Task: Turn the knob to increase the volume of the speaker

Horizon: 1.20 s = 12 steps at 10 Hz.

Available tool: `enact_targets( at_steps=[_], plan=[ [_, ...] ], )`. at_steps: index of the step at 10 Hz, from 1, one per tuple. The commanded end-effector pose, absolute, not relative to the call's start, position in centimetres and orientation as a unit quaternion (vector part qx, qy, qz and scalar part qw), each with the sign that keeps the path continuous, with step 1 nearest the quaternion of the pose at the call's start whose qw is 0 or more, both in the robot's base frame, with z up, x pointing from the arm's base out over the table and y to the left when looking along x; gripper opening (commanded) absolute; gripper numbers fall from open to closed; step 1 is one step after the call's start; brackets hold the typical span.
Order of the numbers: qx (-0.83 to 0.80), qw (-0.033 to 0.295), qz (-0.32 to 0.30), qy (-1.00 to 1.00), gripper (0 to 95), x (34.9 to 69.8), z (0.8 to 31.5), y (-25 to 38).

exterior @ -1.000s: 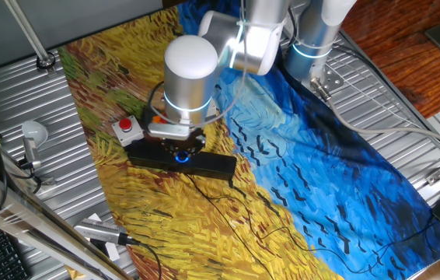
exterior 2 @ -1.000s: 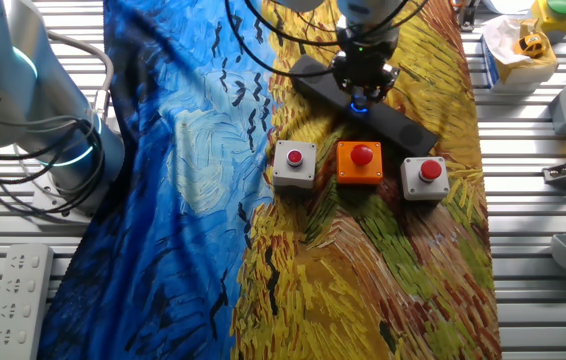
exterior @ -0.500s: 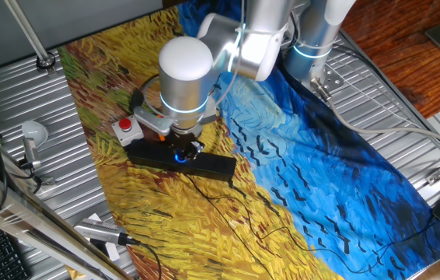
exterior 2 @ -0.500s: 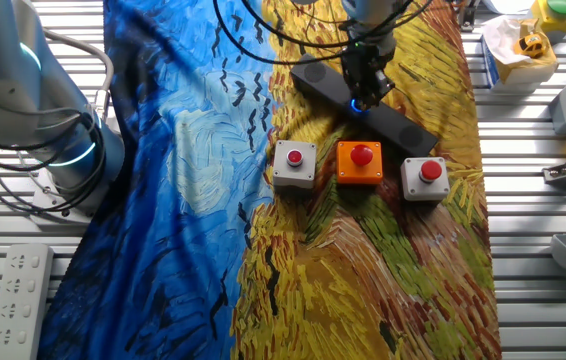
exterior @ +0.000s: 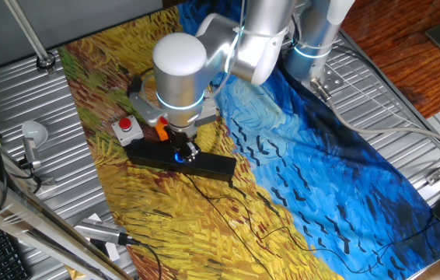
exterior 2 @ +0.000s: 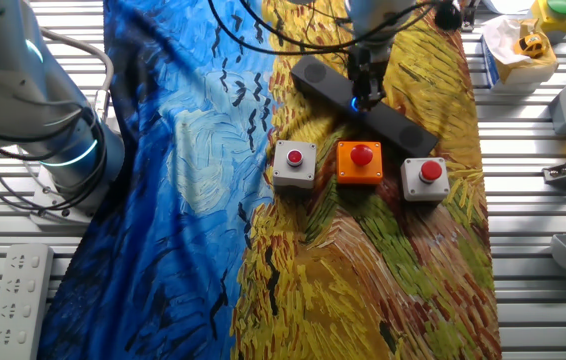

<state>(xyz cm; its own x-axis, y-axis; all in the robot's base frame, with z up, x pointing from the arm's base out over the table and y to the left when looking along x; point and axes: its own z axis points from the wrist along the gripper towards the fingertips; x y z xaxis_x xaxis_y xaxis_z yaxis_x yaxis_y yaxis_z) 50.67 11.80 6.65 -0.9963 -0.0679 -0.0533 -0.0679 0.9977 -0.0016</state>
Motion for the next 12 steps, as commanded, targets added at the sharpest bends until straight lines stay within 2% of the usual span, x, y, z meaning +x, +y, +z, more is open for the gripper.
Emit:
enact_targets(
  at_steps=[1, 3, 4, 5, 6, 7, 8, 12],
  plan=[
    [0.047, 0.028, 0.017, 0.998, 0.0, 50.43, 7.24, 11.95],
    [0.045, 0.032, 0.014, 0.998, 0.0, 50.34, 6.75, 11.85],
    [0.026, 0.034, 0.01, 0.999, 19.0, 50.37, 6.58, 11.81],
    [-0.003, 0.035, -0.003, 0.999, 19.0, 50.41, 6.37, 11.77],
    [-0.036, 0.038, -0.005, 0.999, 57.0, 50.45, 6.32, 11.76],
    [-0.065, 0.037, -0.006, 0.997, 57.0, 50.55, 6.48, 11.78],
    [-0.088, 0.037, -0.008, 0.995, 76.0, 50.58, 6.49, 11.79],
    [-0.252, 0.029, -0.015, 0.967, 76.0, 50.73, 6.35, 11.92]
  ],
)
